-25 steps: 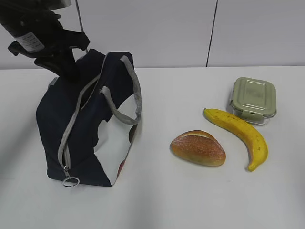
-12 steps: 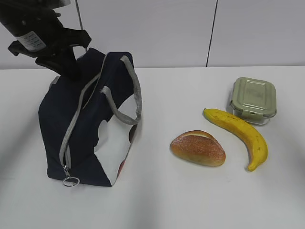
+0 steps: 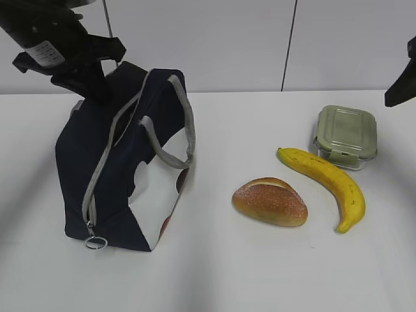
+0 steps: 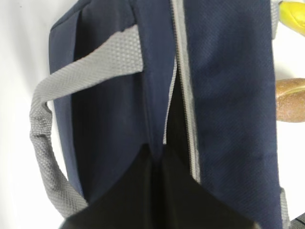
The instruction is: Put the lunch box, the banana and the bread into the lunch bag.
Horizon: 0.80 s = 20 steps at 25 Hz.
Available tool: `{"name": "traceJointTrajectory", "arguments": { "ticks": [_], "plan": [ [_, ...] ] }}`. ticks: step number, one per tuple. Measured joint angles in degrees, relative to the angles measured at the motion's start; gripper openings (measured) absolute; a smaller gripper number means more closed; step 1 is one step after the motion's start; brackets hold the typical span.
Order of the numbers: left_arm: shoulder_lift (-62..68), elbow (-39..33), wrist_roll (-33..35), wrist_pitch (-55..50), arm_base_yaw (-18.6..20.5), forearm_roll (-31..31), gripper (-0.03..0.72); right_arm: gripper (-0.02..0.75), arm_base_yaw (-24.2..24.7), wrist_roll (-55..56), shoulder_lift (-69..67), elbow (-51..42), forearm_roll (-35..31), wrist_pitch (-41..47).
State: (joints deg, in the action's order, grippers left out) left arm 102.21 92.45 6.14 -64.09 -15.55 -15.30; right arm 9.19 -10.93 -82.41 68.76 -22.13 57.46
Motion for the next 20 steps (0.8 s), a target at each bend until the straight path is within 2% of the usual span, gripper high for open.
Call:
{"name": "traceJointTrajectory", "arguments": {
  "ticks": [5,14,17,20],
  "plan": [
    [0.0,0.0,0.0,0.3,0.0,-0.2,-0.003,0.491,5.0,-5.0,-12.1,8.4,-1.9,2.9],
    [0.0,0.0,0.0,0.4,0.0,-1.6,-0.003,0.491,16.0,-24.7,-24.1,10.5,-21.3,3.8],
    [0.0,0.0,0.0,0.4,0.0,-1.8,-0.003,0.491,17.9,-30.6,-27.6,10.5,-26.6,3.8],
    [0.0,0.0,0.0,0.5,0.0,-1.8,-0.003,0.521,18.2,-33.9,-31.6,10.6,-28.4,3.8]
  ]
}}
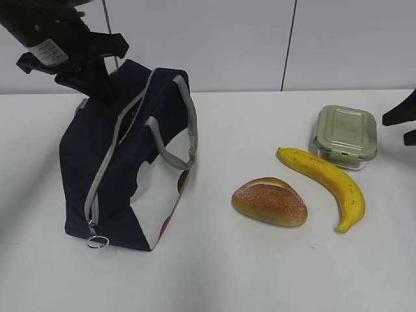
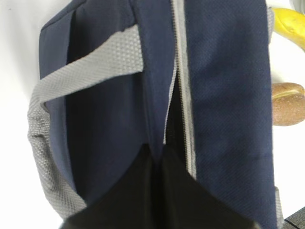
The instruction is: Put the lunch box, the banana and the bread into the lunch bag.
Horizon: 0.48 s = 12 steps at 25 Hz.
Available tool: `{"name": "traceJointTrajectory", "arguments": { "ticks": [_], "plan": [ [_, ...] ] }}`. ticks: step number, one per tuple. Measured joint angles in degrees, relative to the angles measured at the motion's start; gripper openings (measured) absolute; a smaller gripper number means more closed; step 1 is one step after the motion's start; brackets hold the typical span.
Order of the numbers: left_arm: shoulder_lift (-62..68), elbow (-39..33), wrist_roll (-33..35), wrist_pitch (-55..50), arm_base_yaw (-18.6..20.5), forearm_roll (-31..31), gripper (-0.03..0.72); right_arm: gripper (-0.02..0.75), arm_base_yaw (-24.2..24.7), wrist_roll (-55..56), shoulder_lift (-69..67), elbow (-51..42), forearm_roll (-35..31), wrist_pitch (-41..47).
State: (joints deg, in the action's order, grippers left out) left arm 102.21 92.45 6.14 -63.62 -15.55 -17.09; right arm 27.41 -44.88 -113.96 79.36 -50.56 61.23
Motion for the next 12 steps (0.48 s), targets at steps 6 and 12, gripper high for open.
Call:
{"name": "traceJointTrajectory", "arguments": {
  "ticks": [6,12],
  "plan": [
    [0.0,0.0,0.0,0.1,0.0,-0.1,-0.003,0.599,0.0,-3.6,-9.7,5.8,-3.0,1.9],
    [0.0,0.0,0.0,0.1,0.0,-0.1,-0.003,0.602,0.0,-4.4,-18.0,14.7,-6.3,5.7]
  ]
}}
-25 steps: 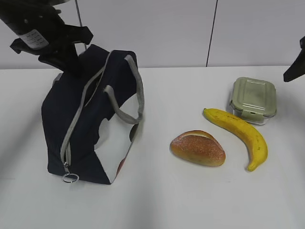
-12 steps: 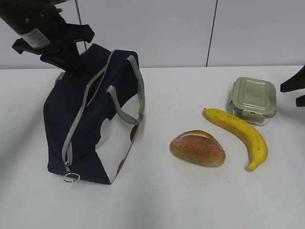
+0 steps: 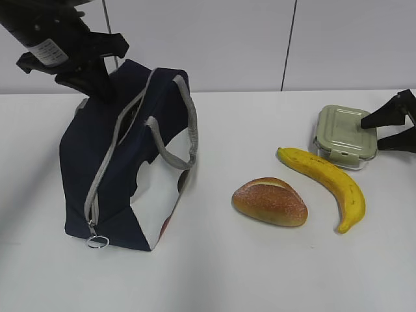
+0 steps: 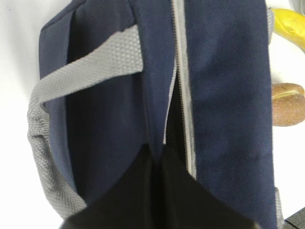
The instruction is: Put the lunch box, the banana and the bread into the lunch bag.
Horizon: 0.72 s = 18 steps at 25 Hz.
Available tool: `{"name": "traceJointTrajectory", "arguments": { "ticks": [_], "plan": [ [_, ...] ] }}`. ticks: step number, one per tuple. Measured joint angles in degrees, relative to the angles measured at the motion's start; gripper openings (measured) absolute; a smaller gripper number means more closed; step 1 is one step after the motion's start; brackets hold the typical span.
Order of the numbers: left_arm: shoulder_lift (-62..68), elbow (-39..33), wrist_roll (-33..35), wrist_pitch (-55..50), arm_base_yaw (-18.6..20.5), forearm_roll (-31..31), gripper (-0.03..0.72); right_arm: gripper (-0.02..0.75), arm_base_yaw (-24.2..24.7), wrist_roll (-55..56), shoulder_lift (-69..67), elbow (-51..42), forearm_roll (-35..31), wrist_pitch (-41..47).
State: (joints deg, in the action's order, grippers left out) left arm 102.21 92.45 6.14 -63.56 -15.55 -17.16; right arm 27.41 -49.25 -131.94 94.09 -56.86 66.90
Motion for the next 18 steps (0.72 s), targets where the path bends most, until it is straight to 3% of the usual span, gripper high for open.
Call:
{"name": "traceJointTrajectory", "arguments": {
  "ticks": [9,18],
  "plan": [
    [0.0,0.0,0.0,0.2,0.0,0.0,-0.003,0.583,0.0,-1.0,-4.6,3.5,-3.3,0.7],
    [0.0,0.0,0.0,0.6,0.0,0.0,-0.003,0.468,0.0,-1.8,-4.8,3.5,-5.2,0.8]
  ]
}}
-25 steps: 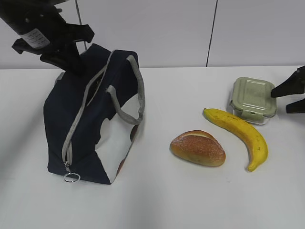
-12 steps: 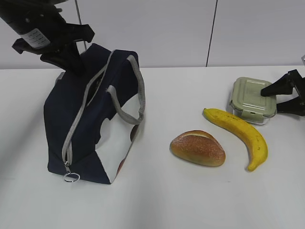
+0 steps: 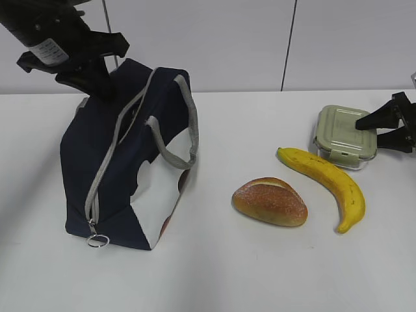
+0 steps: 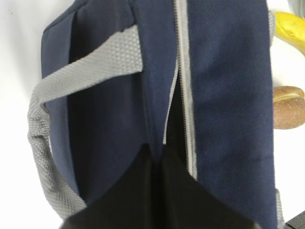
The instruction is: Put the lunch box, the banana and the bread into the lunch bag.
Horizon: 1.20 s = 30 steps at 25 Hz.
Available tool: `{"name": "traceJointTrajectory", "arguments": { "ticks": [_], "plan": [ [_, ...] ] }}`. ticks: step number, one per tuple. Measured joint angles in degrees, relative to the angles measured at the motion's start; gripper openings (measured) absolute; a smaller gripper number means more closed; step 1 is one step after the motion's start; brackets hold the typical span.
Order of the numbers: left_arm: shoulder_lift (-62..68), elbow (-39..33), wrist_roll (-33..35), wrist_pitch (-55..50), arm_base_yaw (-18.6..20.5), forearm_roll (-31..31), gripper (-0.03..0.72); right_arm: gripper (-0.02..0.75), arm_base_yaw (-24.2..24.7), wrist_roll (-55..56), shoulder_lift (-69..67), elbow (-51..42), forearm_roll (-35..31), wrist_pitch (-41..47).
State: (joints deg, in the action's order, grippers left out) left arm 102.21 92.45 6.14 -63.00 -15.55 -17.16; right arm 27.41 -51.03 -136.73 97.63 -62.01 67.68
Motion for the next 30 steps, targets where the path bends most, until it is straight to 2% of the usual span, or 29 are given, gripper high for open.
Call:
{"name": "traceJointTrajectory", "arguments": {
  "ticks": [8,30],
  "plan": [
    [0.1,0.0,0.0,0.1,0.0,0.1,-0.003,0.390,0.0,0.9,-0.1,0.1,-0.5,0.3],
    [0.1,0.0,0.0,0.1,0.0,0.1,-0.003,0.385,0.0,2.6,0.4,0.3,0.0,0.3]
  ]
}}
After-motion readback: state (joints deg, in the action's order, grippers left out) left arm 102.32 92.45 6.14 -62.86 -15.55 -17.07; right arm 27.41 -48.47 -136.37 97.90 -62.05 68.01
